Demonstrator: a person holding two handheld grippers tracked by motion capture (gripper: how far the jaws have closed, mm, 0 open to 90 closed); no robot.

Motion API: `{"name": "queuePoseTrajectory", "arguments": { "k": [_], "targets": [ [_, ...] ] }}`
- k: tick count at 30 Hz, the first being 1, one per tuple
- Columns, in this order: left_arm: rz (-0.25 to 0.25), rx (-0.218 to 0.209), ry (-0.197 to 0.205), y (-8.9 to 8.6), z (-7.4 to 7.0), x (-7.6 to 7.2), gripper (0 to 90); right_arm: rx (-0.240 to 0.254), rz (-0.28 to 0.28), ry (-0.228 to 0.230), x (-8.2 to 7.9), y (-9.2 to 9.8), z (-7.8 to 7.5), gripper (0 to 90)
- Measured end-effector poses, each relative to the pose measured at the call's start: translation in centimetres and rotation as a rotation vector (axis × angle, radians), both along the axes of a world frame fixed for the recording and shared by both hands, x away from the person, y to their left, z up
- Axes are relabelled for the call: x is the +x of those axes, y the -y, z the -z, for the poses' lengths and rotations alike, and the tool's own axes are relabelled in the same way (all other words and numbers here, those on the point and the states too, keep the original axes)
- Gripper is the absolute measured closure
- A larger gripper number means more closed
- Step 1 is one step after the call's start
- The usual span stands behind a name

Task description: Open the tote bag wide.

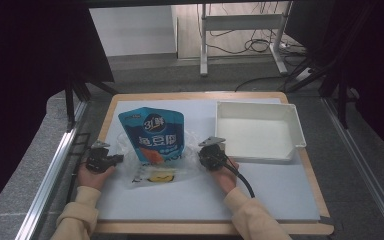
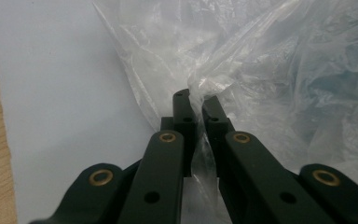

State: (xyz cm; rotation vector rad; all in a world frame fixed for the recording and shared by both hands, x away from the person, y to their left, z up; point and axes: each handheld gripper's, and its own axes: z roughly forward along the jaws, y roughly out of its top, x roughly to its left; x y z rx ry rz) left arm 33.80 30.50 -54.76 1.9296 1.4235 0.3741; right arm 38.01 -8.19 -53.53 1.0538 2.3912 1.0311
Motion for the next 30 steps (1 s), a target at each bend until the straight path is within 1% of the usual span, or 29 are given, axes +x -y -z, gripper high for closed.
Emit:
{"name": "queuePoseTrajectory", "arguments": {
  "k": [5, 6, 8, 9, 10, 12, 14, 15, 17, 19, 21, 23, 24, 26, 27, 29, 30],
  "targets": [
    [0.007, -0.004, 0.002, 0.0, 0.0, 0.1, 88.1, 0.011, -0.002, -0.002, 0.1, 0.1, 0.0, 88.1],
    [0.008, -0.005, 0.003, -0.1, 0.0, 0.1, 88.0, 0.019, -0.005, -0.003, 0.1, 0.1, 0.1, 85.2],
    [0.009, -0.009, 0.003, -0.1, 0.0, 0.1, 87.9, 0.063, -0.024, -0.004, 0.0, 0.2, 0.0, 72.7],
    [0.011, -0.012, 0.004, -0.1, 0.0, 0.1, 87.9, 0.071, -0.023, -0.004, 0.0, 0.3, -0.1, 67.8],
    [0.011, -0.017, 0.005, -0.1, 0.0, 0.1, 87.9, 0.084, -0.019, 0.006, -0.3, 0.3, -0.3, 63.9],
    [0.013, -0.022, 0.008, -0.1, -0.1, 0.1, 87.8, 0.11, -0.033, 0.048, -0.9, 0.4, -1.1, 57.5],
    [0.011, -0.025, 0.009, -0.1, -0.1, 0.1, 87.7, 0.118, -0.026, 0.113, -1.6, 0.6, -2.3, 51.9],
    [0.011, -0.028, 0.01, -0.2, -0.1, 0.1, 87.6, 0.137, -0.02, 0.138, -1.9, 0.8, -2.9, 50.5],
    [0.012, -0.035, 0.011, -0.2, -0.2, 0.1, 87.6, 0.18, -0.019, 0.16, -2.4, 1.3, -4.3, 48.6],
    [0.012, -0.036, 0.01, -0.2, -0.2, 0.2, 87.6, 0.204, -0.018, 0.175, -2.8, 1.8, -5.7, 47.8],
    [0.013, -0.035, 0.01, -0.1, -0.2, 0.2, 87.6, 0.238, -0.022, 0.187, -3.2, 2.4, -7.0, 47.7],
    [0.011, -0.035, 0.012, 0.0, -0.2, 0.2, 87.6, 0.267, -0.038, 0.188, -3.6, 2.8, -8.3, 51.0],
    [0.015, -0.032, 0.01, 0.0, -0.2, 0.2, 87.6, 0.278, -0.06, 0.186, -3.9, 3.0, -8.8, 54.5],
    [0.018, -0.03, 0.01, 0.0, -0.3, 0.2, 87.6, 0.296, -0.102, 0.185, -4.4, 3.0, -9.8, 65.2],
    [0.019, -0.029, 0.01, 0.0, -0.3, 0.2, 87.5, 0.309, -0.128, 0.173, -4.7, 2.8, -10.2, 70.7],
    [0.021, -0.027, 0.01, 0.1, -0.3, 0.2, 87.5, 0.319, -0.174, 0.157, -5.2, 2.2, -10.6, 80.3],
    [0.022, -0.027, 0.008, 0.1, -0.3, 0.2, 87.5, 0.313, -0.2, 0.15, -5.5, 1.7, -10.7, 83.8]
  ]
}}
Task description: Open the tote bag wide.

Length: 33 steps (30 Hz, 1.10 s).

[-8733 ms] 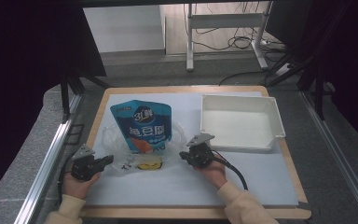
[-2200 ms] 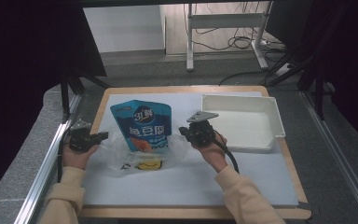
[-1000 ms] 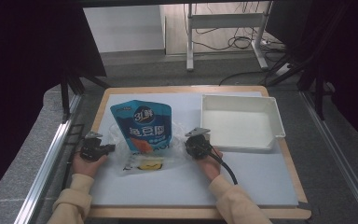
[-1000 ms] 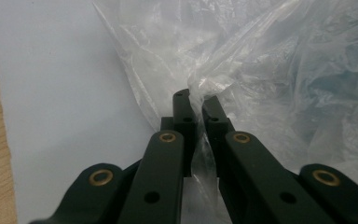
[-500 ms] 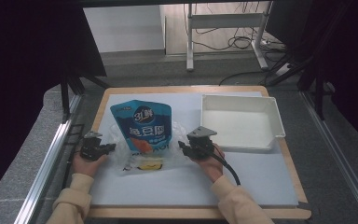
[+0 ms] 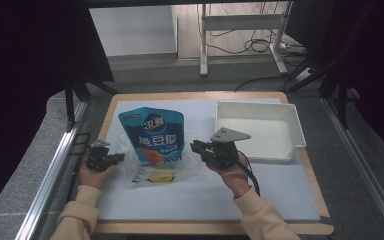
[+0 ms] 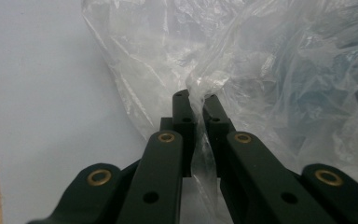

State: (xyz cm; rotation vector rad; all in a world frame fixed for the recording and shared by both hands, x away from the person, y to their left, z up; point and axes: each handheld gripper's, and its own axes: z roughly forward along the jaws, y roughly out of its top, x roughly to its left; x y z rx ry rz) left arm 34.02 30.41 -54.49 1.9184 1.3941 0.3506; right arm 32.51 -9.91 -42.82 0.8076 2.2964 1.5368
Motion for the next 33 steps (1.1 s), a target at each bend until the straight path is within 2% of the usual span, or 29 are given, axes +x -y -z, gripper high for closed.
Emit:
{"name": "queuePoseTrajectory", "arguments": {
  "k": [2, 4, 8, 10, 12, 17, 22, 26, 31, 33],
  "targets": [
    [0.003, 0.002, -0.002, 0.1, 0.0, 0.0, 87.5, -0.022, -0.044, -0.001, -0.4, -1.3, 0.2, 88.5],
    [0.004, 0.005, -0.004, 0.1, 0.0, 0.0, 87.5, -0.052, -0.079, -0.018, -0.5, -2.8, 0.8, 88.8],
    [0.005, 0.005, -0.002, 0.1, 0.0, 0.0, 87.5, -0.122, -0.109, -0.051, -0.1, -5.6, 2.7, 88.9],
    [0.003, 0.003, -0.001, 0.1, 0.0, -0.1, 87.5, -0.165, -0.108, -0.061, 0.2, -6.2, 3.4, 88.9],
    [0.002, 0.002, 0.003, 0.0, 0.0, -0.1, 87.5, -0.205, -0.074, -0.059, 0.7, -6.2, 4.0, 88.9],
    [0.001, 0.0, 0.003, 0.0, -0.1, -0.1, 87.5, -0.224, 0.028, -0.107, 2.9, -4.2, 5.4, 88.9],
    [0.003, 0.004, 0.001, 0.2, 0.0, 0.0, 87.4, -0.252, 0.074, -0.147, 4.3, -3.7, 7.1, 88.9],
    [0.005, 0.008, 0.001, 0.2, 0.0, 0.0, 87.4, -0.258, 0.08, -0.152, 4.9, -4.0, 7.9, 88.9],
    [0.005, 0.008, -0.001, 0.1, 0.0, -0.1, 87.4, -0.279, 0.029, -0.199, 4.9, -4.6, 9.2, 89.0],
    [0.007, 0.008, -0.003, 0.1, 0.0, -0.1, 87.4, -0.288, 0.015, -0.2, 4.8, -4.7, 9.5, 88.9]
  ]
}}
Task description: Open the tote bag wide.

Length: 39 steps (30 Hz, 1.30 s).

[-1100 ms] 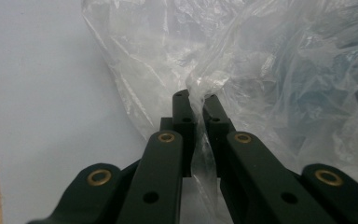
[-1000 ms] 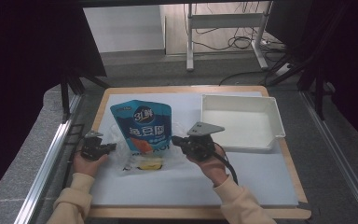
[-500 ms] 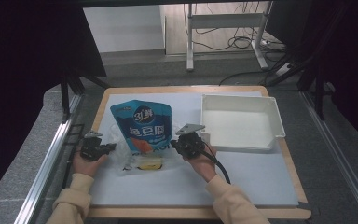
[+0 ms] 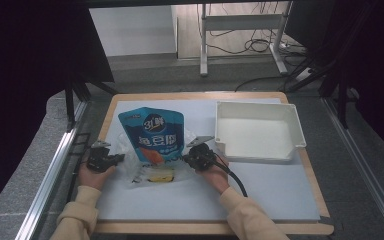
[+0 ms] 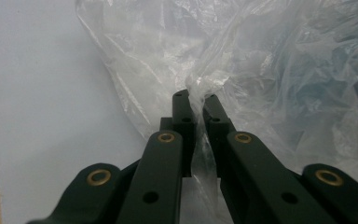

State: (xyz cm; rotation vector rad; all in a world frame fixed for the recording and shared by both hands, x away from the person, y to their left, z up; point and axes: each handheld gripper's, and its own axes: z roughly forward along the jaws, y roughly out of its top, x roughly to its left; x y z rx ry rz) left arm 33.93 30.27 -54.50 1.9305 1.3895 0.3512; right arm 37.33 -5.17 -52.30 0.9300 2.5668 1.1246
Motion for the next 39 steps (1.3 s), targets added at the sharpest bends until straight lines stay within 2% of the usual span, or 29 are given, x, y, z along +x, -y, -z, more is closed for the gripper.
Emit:
{"name": "queuePoseTrajectory", "arguments": {
  "k": [3, 7, 13, 20, 23, 26, 30, 34, 39],
  "targets": [
    [0.001, -0.001, -0.001, 0.0, 0.0, 0.0, 87.4, -0.001, -0.017, -0.026, -0.4, 0.0, 0.1, 88.9],
    [0.001, -0.001, -0.001, 0.0, 0.1, 0.1, 87.3, -0.009, -0.041, -0.028, -1.0, 0.0, 0.2, 89.0],
    [0.003, -0.002, -0.001, 0.0, 0.0, 0.0, 87.4, -0.012, -0.089, -0.058, -1.6, -0.4, 1.0, 89.1],
    [0.004, -0.001, -0.002, 0.0, 0.0, 0.0, 87.3, -0.007, -0.137, -0.07, -2.8, -0.4, 1.0, 89.0],
    [0.004, -0.001, -0.001, 0.0, 0.0, 0.0, 87.3, 0.022, -0.143, -0.034, -2.9, -0.2, -0.2, 89.0],
    [0.002, 0.001, -0.002, 0.1, 0.0, 0.0, 87.3, 0.064, -0.146, 0.024, -2.5, -0.2, -2.6, 89.0],
    [0.004, 0.004, -0.003, 0.1, 0.1, 0.1, 87.3, 0.098, -0.167, 0.037, -1.9, -1.2, -3.8, 89.0],
    [0.004, 0.005, -0.001, 0.1, 0.0, 0.0, 87.3, 0.066, -0.206, 0.026, -1.4, -3.0, -3.1, 89.0],
    [0.005, 0.005, 0.001, 0.2, 0.0, -0.1, 87.3, 0.021, -0.232, -0.009, -1.3, -4.6, -1.8, 89.0]
  ]
}}
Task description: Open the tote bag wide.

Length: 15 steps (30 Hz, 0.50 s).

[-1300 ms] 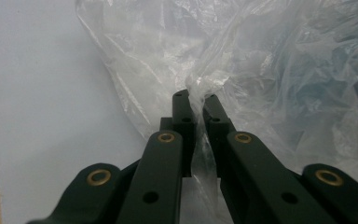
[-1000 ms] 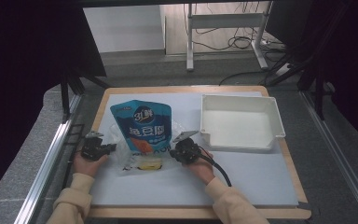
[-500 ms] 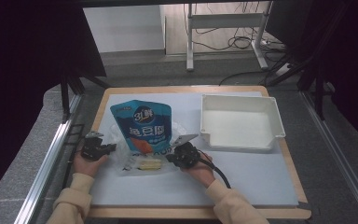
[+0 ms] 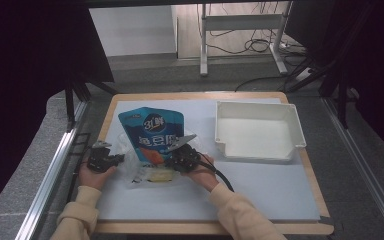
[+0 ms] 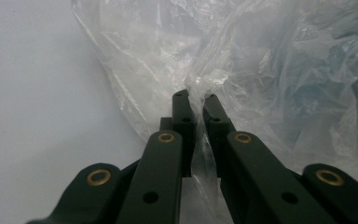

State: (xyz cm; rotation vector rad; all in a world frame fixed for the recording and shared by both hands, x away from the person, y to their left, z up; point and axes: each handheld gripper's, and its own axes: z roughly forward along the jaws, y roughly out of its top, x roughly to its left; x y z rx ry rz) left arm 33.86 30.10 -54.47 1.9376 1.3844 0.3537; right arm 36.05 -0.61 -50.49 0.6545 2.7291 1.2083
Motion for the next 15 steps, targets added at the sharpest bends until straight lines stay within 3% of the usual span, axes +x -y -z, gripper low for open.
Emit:
{"name": "queuePoseTrajectory", "arguments": {
  "k": [5, 15],
  "targets": [
    [-0.001, -0.004, 0.002, 0.0, 0.0, 0.0, 87.3, 0.002, -0.011, -0.042, 0.1, -0.7, 1.3, 89.1],
    [0.001, -0.002, -0.001, 0.1, 0.0, 0.1, 87.3, -0.015, -0.051, -0.115, -1.4, -1.2, 3.3, 89.1]
  ]
}}
